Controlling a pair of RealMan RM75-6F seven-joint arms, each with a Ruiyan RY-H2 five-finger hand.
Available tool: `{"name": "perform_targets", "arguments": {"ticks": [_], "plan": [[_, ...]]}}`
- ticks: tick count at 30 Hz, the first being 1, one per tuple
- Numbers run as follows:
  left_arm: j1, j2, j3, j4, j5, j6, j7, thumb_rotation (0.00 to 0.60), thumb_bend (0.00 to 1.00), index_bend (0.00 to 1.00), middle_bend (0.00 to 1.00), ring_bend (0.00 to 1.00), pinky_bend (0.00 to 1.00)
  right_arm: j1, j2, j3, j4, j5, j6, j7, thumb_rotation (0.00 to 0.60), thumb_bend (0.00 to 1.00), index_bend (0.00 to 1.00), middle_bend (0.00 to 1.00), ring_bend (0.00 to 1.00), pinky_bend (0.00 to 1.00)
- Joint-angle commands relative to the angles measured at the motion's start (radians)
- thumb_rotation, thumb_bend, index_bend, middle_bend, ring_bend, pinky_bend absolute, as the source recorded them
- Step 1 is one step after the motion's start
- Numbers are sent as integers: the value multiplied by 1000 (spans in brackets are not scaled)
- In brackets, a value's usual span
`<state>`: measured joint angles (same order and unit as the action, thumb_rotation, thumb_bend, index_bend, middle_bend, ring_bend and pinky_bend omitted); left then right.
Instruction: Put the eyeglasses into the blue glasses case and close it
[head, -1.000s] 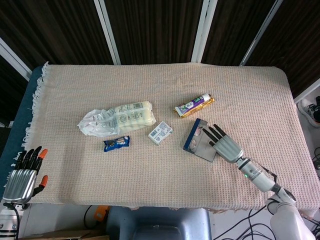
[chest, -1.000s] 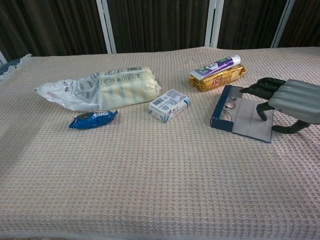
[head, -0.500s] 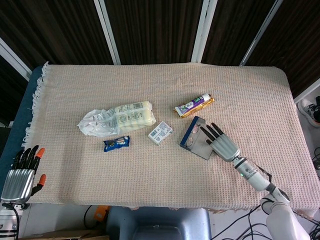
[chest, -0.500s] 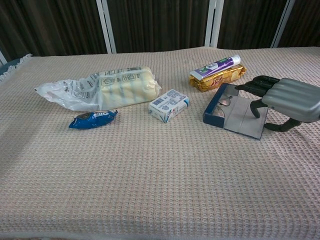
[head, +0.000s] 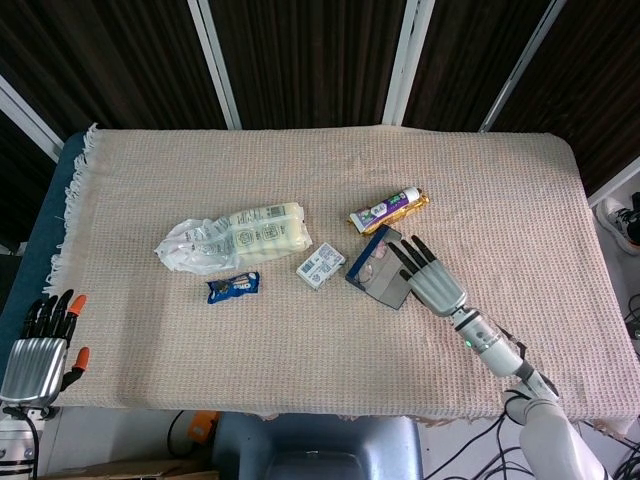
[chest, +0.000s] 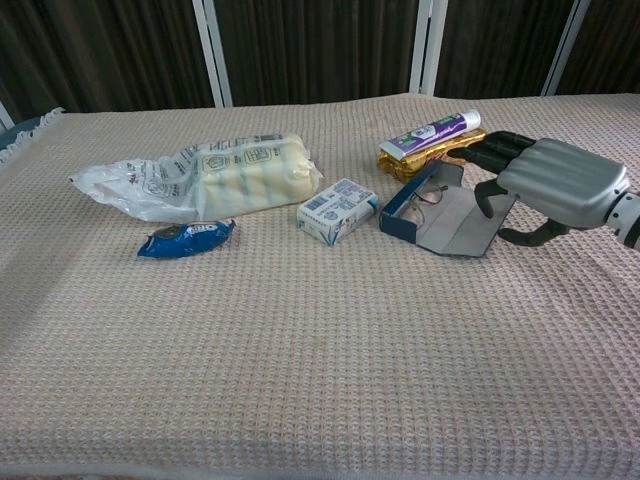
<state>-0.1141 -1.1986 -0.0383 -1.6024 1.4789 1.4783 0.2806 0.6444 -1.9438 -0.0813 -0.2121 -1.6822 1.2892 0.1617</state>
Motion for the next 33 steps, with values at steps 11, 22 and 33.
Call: {"name": "perform_targets", "arguments": {"ticks": [11,22,33], "plan": [[2,5,1,0,6,4,-12,600,406,0,0,27,66,57,-29,41,-8,36,-40,-42,600,477,660,100,0,16],[1,11,8,0,19,-1,-25,600,406,0,0,29,65,61,-36,35,-12,35,-56,-68,600,600,754,131,0,18],[6,18,14,-3,34,9,-40,600,405,0,0,30,65,-17,22,-2,-57,4,67,-34,600,636,781,142,0,13]]}}
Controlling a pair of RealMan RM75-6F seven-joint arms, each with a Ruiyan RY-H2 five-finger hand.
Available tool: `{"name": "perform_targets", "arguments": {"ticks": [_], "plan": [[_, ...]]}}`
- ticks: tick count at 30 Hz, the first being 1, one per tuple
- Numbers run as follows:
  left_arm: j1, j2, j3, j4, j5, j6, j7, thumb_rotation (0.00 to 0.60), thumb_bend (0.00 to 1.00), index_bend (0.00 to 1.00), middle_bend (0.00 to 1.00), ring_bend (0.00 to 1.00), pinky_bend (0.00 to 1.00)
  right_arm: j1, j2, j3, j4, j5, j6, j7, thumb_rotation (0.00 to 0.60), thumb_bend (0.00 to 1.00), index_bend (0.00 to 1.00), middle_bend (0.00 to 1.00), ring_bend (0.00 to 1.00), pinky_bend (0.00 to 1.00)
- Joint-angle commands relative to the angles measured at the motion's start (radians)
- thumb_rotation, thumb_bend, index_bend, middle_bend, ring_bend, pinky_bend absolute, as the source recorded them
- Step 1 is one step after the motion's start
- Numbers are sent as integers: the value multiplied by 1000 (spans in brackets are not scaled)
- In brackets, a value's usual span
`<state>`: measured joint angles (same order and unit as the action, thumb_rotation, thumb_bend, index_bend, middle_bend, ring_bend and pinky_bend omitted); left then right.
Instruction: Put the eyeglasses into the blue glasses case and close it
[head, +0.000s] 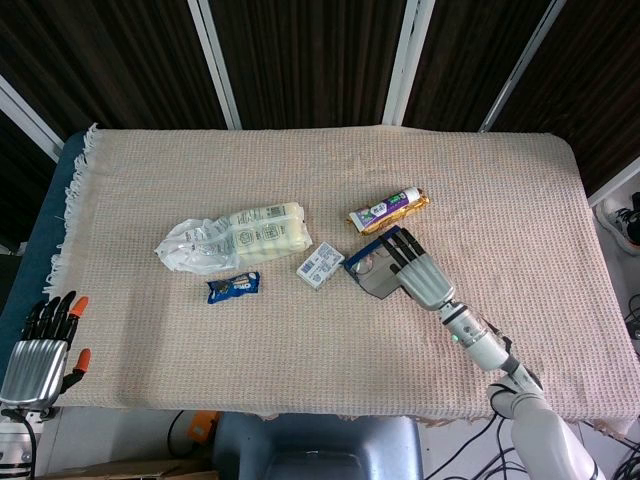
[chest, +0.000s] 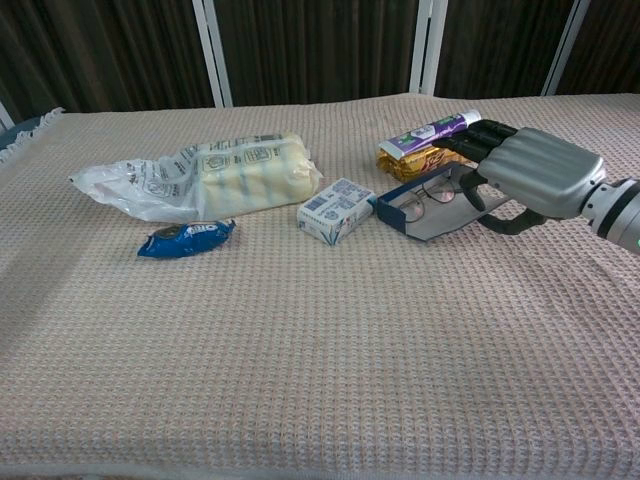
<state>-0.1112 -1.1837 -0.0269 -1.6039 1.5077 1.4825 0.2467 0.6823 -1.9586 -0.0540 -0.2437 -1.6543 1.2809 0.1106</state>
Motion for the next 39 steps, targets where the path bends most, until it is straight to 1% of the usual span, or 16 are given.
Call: {"name": "perform_targets", "arguments": {"ticks": [1,7,13,15,18,23,27,33,39], "plan": [[4,4,4,-2,9,7,-9,600,406,0,0,30,65,-81,58,-44,-45,-37,109,21,600,635,781,142,0,12],[8,8,8,-3,22,15,-18,600,407,0,0,31,66,-168,145,-91,-160,-69,180,17,600,635,781,142,0,9],[11,9,10,-3,27,20,-20,600,406,0,0,31,66,-214,217,-118,-277,-98,236,3,600,635,781,142,0,8],[12,8,10,-2,27,20,-22,600,407,0,0,30,66,-219,235,-119,-309,-106,254,-4,600,635,781,142,0,8],[10,9,8,-1,24,17,-22,600,407,0,0,30,66,-214,256,-108,-361,-108,265,-12,600,635,781,144,0,8],[9,10,7,-2,25,15,-24,600,407,0,0,31,65,-182,277,-68,-445,-92,233,-29,600,635,780,144,0,8],[10,11,5,-1,22,16,-27,600,406,0,0,31,66,-156,287,-33,-503,-62,172,-37,600,635,780,143,0,8],[10,14,3,-1,19,14,-34,600,406,0,0,31,66,-137,303,2,-577,-23,99,-46,600,635,779,144,0,8],[8,13,4,-1,19,9,-31,600,406,0,0,31,67,-116,309,31,-614,7,36,-71,600,635,777,144,0,8]]}}
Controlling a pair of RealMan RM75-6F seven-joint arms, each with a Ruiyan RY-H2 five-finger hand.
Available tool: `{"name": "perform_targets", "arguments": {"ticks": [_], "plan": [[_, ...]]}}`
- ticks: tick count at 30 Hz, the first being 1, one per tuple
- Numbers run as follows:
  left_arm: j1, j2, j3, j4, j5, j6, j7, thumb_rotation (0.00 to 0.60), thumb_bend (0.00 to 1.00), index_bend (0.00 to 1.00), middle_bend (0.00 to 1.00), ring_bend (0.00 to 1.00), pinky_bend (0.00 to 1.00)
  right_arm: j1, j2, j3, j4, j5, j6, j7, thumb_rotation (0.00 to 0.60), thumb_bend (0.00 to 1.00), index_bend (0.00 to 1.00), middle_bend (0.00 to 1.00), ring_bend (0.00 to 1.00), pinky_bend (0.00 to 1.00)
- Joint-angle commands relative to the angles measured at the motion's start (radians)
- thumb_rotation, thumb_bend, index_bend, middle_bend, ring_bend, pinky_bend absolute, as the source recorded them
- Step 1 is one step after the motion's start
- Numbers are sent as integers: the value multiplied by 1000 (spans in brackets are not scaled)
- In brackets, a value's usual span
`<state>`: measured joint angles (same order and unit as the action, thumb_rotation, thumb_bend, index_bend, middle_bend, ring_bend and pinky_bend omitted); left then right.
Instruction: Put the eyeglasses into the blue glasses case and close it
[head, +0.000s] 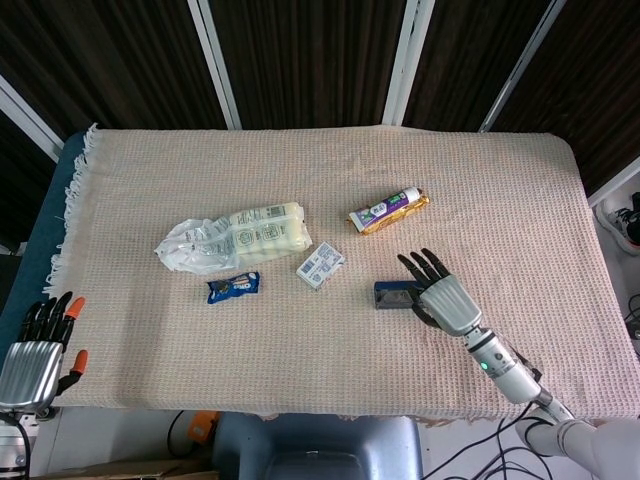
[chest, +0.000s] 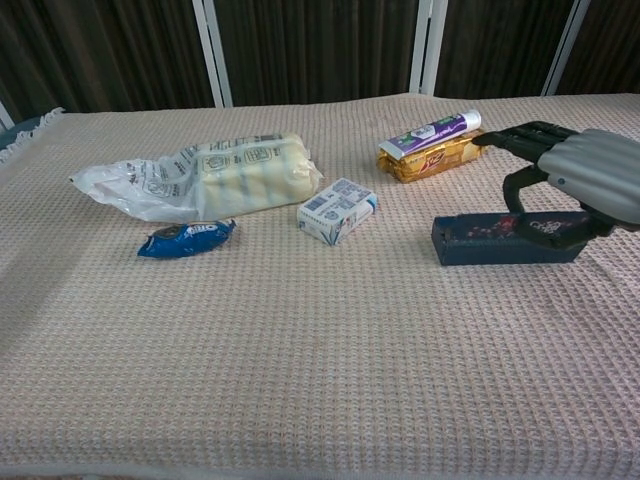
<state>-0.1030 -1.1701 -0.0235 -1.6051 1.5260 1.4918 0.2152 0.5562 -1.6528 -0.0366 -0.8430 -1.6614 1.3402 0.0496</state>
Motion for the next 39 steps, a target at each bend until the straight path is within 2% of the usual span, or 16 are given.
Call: {"name": "perform_targets", "arguments": {"ticks": [1,12,19,23,29,32,39], "plan": [[0,-1,1,0,1,0,2,600,407,0,0,32,67,15,3,19,-20,20,-36,-15,600,636,777,144,0,8],[-2,-1,-1,-1,-2,-4,4,600,407,0,0,32,67,39,-13,55,-8,62,-113,-41,600,636,768,144,0,7],[-2,-2,-1,-1,-3,-5,5,600,408,0,0,32,67,48,-29,66,13,80,-148,-40,600,635,714,144,0,1],[-2,-2,-1,-1,-4,-7,6,600,407,0,0,32,67,53,-30,70,18,93,-178,-40,600,636,648,142,0,0],[-2,-1,-1,-2,-3,-7,5,600,409,0,0,33,67,56,-27,88,21,119,-201,-42,600,623,448,101,0,0],[-3,-1,0,-2,-2,-9,4,600,408,0,1,33,68,56,-23,98,16,131,-206,-48,600,577,413,88,0,0],[-2,-1,2,-2,3,-6,3,600,408,0,2,33,68,48,-10,110,-3,145,-195,-53,600,538,391,74,0,0]]}}
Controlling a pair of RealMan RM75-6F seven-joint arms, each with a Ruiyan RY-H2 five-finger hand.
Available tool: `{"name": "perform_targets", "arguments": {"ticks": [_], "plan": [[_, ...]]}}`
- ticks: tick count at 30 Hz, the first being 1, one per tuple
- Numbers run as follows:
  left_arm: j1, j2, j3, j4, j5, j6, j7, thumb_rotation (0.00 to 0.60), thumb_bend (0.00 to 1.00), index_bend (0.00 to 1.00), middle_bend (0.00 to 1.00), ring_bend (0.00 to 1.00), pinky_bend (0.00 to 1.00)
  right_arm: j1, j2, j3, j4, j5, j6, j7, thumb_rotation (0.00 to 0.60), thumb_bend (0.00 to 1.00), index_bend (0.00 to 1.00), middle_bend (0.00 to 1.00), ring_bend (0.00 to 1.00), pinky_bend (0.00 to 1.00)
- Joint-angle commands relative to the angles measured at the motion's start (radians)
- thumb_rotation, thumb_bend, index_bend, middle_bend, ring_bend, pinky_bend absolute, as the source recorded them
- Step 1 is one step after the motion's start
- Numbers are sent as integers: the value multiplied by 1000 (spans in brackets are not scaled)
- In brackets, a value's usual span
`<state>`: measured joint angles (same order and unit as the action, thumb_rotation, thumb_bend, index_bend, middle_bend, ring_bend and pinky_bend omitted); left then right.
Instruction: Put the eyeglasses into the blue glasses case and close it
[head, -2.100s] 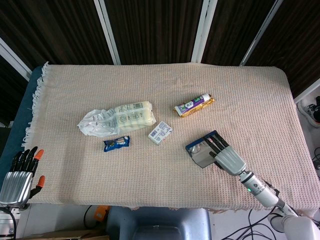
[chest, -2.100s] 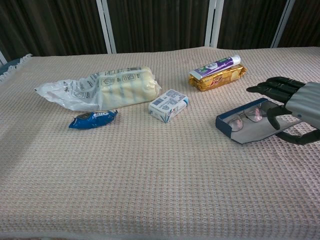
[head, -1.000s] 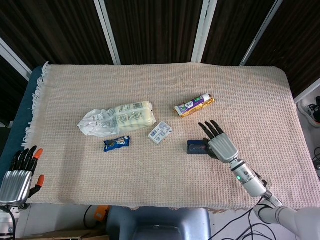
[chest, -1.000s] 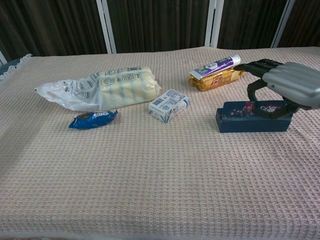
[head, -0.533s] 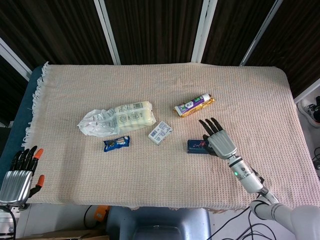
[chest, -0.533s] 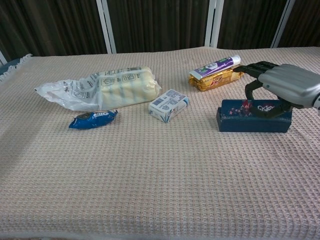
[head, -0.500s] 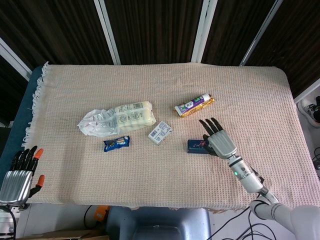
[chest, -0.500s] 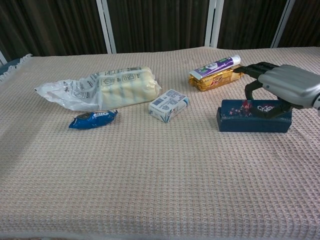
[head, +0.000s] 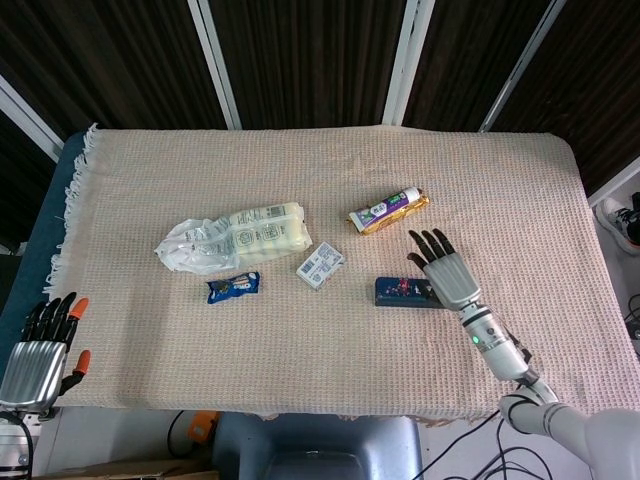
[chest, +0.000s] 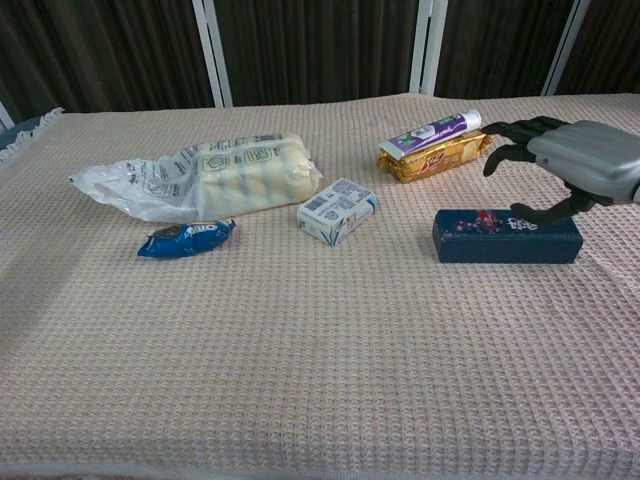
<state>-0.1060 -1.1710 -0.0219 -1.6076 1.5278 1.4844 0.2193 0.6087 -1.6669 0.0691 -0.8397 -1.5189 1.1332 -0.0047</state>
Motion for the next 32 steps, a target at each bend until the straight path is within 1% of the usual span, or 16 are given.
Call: {"name": "perform_targets", "arguments": {"ticks": [1,3,5,8,9,11,12,15,17,19,21,23,28,32], "plan": [[1,1,0,0,3,3,-2,600,408,0,3,33,68,-11,9,8,-12,3,28,0,600,520,387,71,0,0],[2,2,0,2,7,8,-8,600,408,0,3,33,69,-32,30,11,-46,2,71,-7,600,477,362,63,0,0],[4,3,0,4,13,15,-17,600,408,0,2,33,68,-64,69,9,-113,0,118,-18,600,437,311,51,0,0],[5,2,-1,13,24,29,-33,600,410,0,0,31,69,-140,173,-16,-290,-15,216,-46,600,396,195,19,0,0],[6,0,-1,17,30,34,-39,600,410,0,0,26,69,-177,219,-30,-367,-16,253,-64,600,389,174,12,0,0],[6,-2,-1,25,41,42,-47,600,409,0,0,9,68,-234,292,-59,-481,-12,294,-107,600,379,152,4,0,0],[7,-4,1,29,49,48,-51,600,408,0,0,4,68,-271,339,-83,-550,-9,314,-141,600,373,145,4,0,0],[10,-9,7,36,62,55,-48,600,408,0,0,0,68,-351,433,-148,-672,-13,353,-225,600,348,104,3,0,0],[10,-12,9,36,66,54,-42,600,408,0,0,0,67,-389,462,-173,-705,-18,378,-254,600,331,76,1,0,0],[9,-20,8,39,66,54,-19,600,407,0,0,0,67,-439,482,-195,-722,-20,417,-237,600,303,49,0,0,0],[9,-35,2,44,63,59,15,600,401,0,0,0,67,-465,488,-192,-738,-6,437,-238,600,290,28,0,0,0],[8,-46,3,47,66,57,39,600,394,0,0,0,67,-471,503,-189,-741,-35,455,-238,600,286,10,0,0,0],[5,-44,13,41,69,41,44,600,390,0,0,0,66,-488,511,-160,-743,-32,469,-193,600,284,6,0,0,0],[3,-40,17,34,71,33,50,600,389,0,0,0,67,-493,509,-147,-733,-35,461,-190,600,284,13,0,0,0]]}}
